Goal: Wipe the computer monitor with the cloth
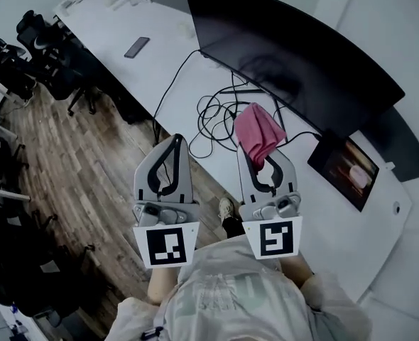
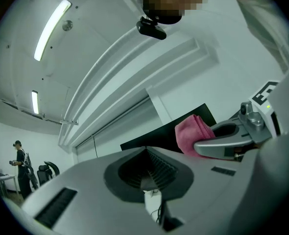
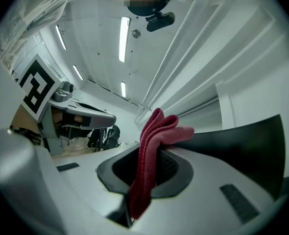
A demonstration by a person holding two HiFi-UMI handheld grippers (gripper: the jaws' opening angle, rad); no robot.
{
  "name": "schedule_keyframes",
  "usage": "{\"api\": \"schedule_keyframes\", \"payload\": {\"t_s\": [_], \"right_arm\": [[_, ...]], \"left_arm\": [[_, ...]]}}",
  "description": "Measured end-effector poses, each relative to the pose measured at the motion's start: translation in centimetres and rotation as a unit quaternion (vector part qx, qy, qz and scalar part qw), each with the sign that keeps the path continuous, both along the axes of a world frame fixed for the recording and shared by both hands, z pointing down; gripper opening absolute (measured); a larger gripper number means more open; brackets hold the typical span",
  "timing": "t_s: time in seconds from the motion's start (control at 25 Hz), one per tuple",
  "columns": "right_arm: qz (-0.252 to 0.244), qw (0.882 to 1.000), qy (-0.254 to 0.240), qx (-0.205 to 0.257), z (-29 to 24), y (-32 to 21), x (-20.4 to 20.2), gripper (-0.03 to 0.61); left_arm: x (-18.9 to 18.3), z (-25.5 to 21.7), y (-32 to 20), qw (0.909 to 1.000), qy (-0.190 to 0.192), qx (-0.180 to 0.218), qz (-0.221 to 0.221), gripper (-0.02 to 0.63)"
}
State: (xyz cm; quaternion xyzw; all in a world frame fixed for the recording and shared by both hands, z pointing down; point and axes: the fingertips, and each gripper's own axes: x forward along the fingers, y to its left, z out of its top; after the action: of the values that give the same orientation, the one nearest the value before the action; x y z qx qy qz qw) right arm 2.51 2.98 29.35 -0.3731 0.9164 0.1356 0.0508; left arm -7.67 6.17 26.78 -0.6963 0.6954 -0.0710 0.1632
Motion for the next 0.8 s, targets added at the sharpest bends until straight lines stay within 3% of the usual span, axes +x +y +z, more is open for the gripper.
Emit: {"api": "schedule_keyframes", "payload": {"t_s": [0.12, 0.28, 0.36, 0.44, 0.56, 0.8], "right_arm": [[0.000, 1.000, -0.004, -0.013, 0.0, -4.4, -1.1, 0.057], [0.019, 0.999, 0.007, -0.034, 0.9, -8.7, -2.4, 0.057], [0.035, 0.998, 0.019, -0.040, 1.4, -10.1, -2.8, 0.057], [0.055, 0.997, 0.023, -0.044, 1.7, -11.3, -3.2, 0.057], [0.101, 0.993, 0.026, -0.049, 2.1, -12.3, -3.4, 0.057], [0.169, 0.981, 0.057, -0.071, 3.2, -12.2, -3.6, 0.057]], "left_arm": [[-0.6, -0.3, -5.3, 0.9996, -0.025, -0.003, 0.013, 0.005], [0.1, -0.4, -11.1, 0.9889, -0.145, -0.008, 0.034, 0.005], [0.1, 0.0, -13.3, 0.9839, -0.172, -0.010, 0.048, 0.005], [-0.3, 0.6, -14.9, 0.9830, -0.171, -0.013, 0.065, 0.005], [-1.1, 1.9, -16.2, 0.9854, -0.128, -0.029, 0.108, 0.005], [-1.2, 3.1, -18.8, 0.9776, -0.102, -0.041, 0.179, 0.005]]}}
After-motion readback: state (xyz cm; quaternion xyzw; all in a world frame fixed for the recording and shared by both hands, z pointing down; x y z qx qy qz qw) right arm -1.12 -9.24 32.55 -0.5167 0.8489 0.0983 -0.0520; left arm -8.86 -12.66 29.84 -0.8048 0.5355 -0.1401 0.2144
